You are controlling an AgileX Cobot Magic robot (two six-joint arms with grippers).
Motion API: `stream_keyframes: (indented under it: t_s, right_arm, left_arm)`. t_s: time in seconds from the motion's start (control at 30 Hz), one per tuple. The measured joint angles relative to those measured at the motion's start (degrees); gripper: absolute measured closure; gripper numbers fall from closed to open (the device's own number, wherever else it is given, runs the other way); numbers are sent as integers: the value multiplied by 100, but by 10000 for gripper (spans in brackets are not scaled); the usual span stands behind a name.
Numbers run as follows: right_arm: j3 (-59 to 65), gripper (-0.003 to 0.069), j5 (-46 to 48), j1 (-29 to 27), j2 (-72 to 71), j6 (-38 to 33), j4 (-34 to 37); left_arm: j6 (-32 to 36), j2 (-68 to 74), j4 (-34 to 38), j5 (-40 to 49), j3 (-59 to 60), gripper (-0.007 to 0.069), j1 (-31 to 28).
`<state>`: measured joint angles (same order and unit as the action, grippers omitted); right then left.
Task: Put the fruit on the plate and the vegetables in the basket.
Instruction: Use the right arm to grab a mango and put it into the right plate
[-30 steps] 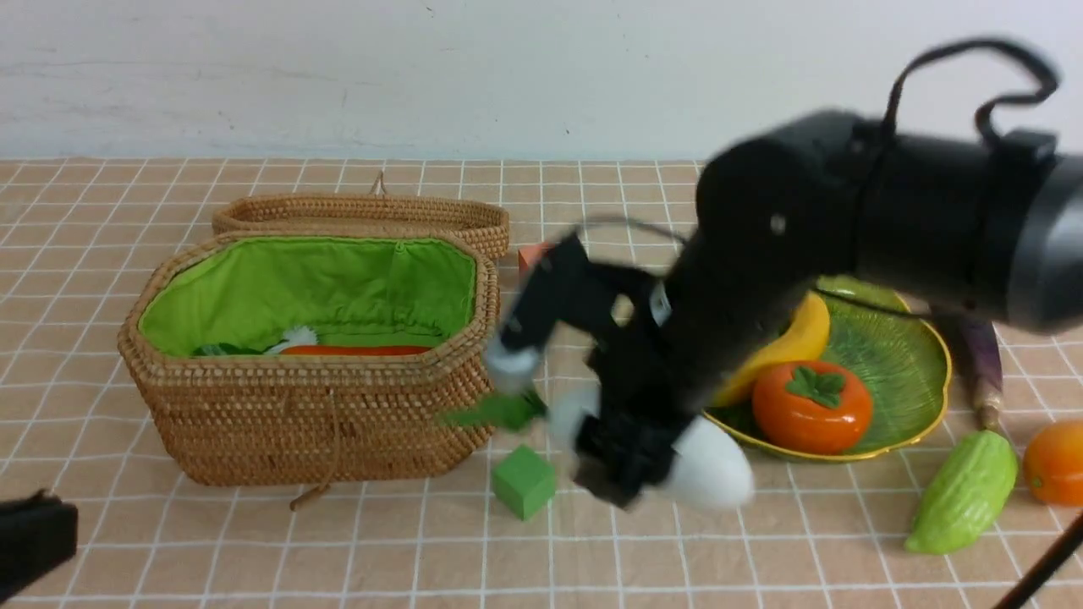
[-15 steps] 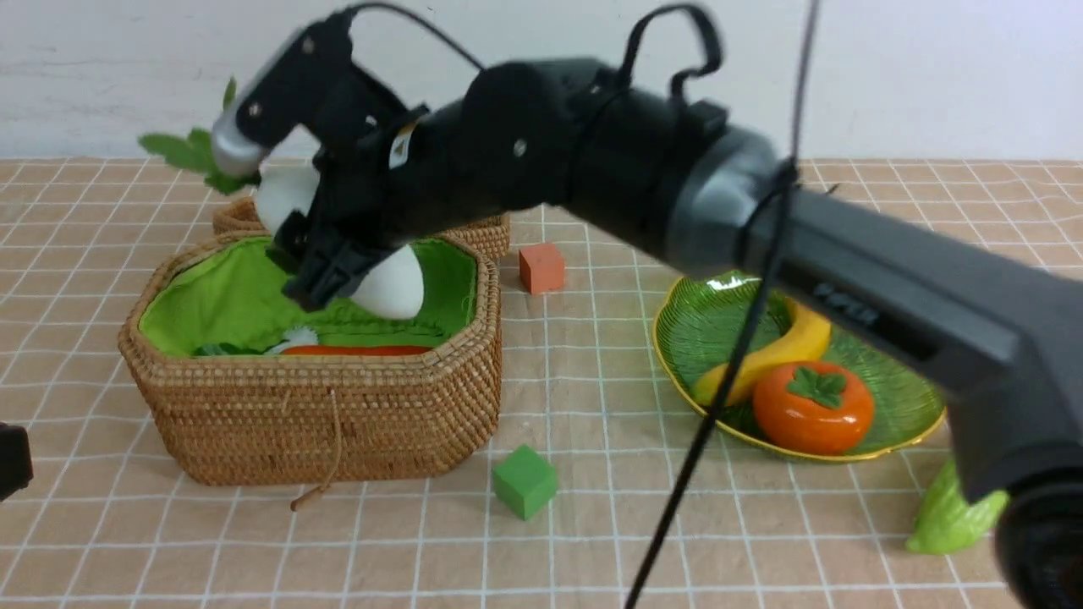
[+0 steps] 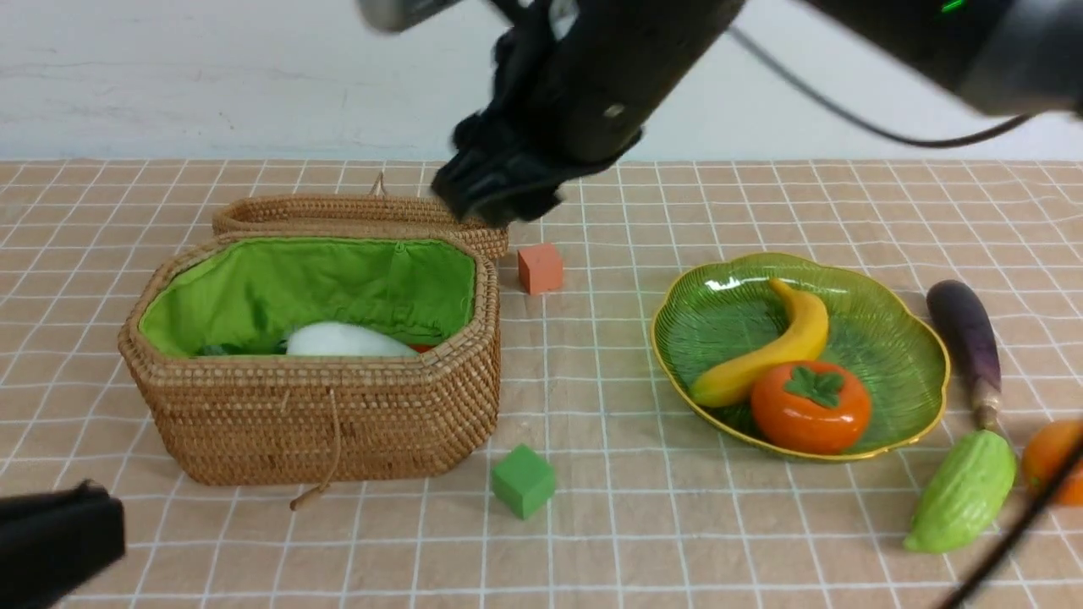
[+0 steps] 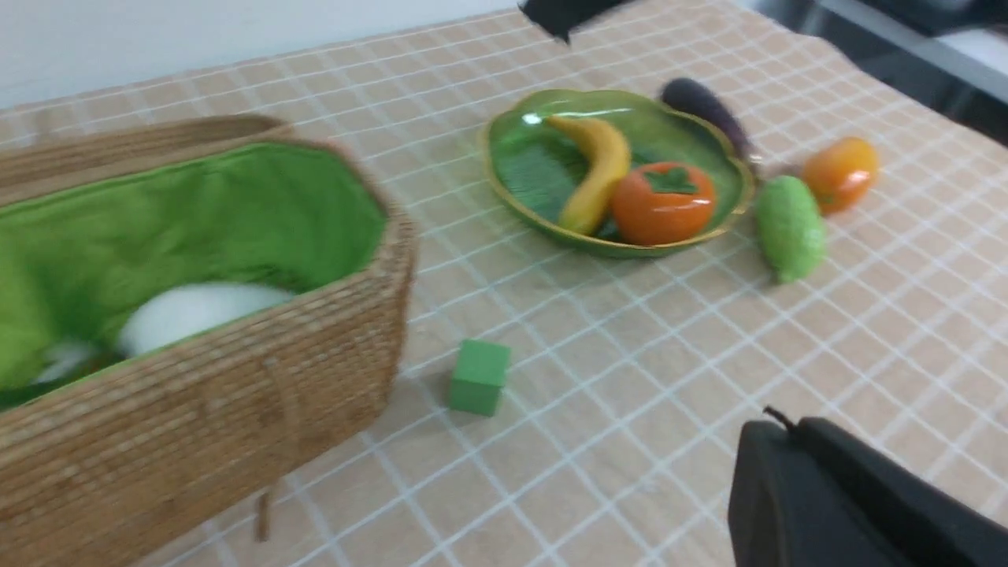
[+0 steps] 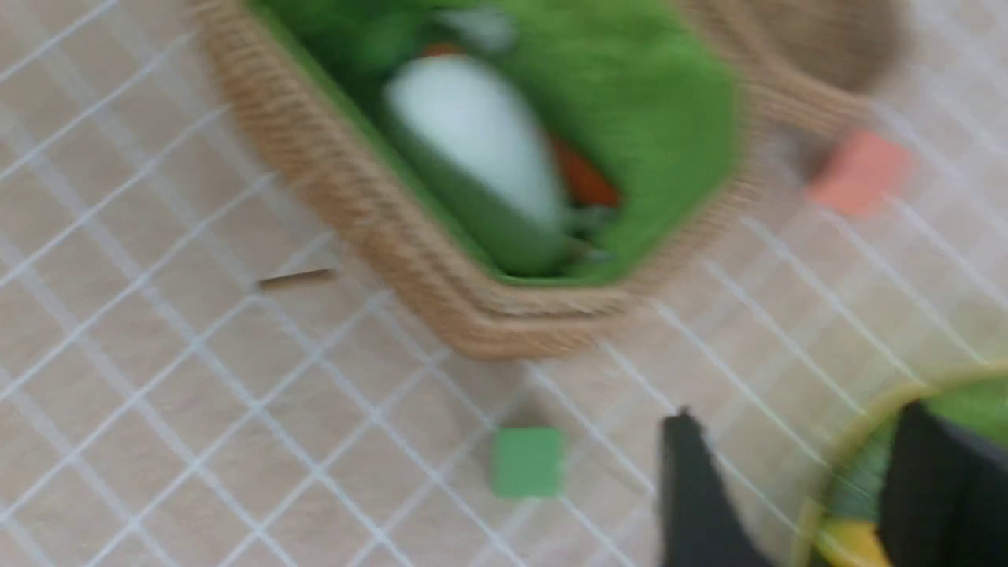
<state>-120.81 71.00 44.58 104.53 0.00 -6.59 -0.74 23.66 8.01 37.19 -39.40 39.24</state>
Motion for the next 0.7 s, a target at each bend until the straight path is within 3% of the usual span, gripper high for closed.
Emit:
stream_keyframes:
  t_s: [0.07, 0.1, 0.17, 0.3, 0.33, 0.37, 0.5, 0.53, 0.63, 0.7]
  right_arm:
    - [136, 480, 39, 0, -294, 257, -237]
    - [433, 568, 51, -26, -664, 543, -411]
    - [1059, 653, 45, -161, -1163, 931, -470]
    - [2959, 656, 37, -1066, -2390, 1947, -526]
    - [2959, 656, 37, -1132, -2444, 2000, -527]
    - [3938, 620, 49, -1673, -2818, 2383, -596]
    - [5659, 466, -495, -2967, -3161, 2995, -312]
    - [5788, 445, -546, -3090, -3161, 2996, -284]
    - [6459, 275, -1332, -4086, -2997, 2698, 111]
    - [6499, 227, -1491, -4539, -2886, 2578, 187]
  left_arm:
    - [429, 0, 454, -5, 0, 638, 0]
    - [958, 0, 997, -7, 0, 638, 0]
    - [1477, 0, 1499, -7, 0, 638, 0]
    - [2275, 0, 2125, -26, 0, 638, 0]
    - [2328, 0, 2158, -26, 0, 638, 0]
    - [2483, 0, 2240, -26, 0, 638, 0]
    - [2598, 0, 2282, 73, 0, 638, 0]
    - [2605, 0, 2288, 73, 0, 638, 0]
    - [2612, 0, 2287, 78, 0, 638, 0]
    - [2623, 0, 2287, 78, 0, 638, 0]
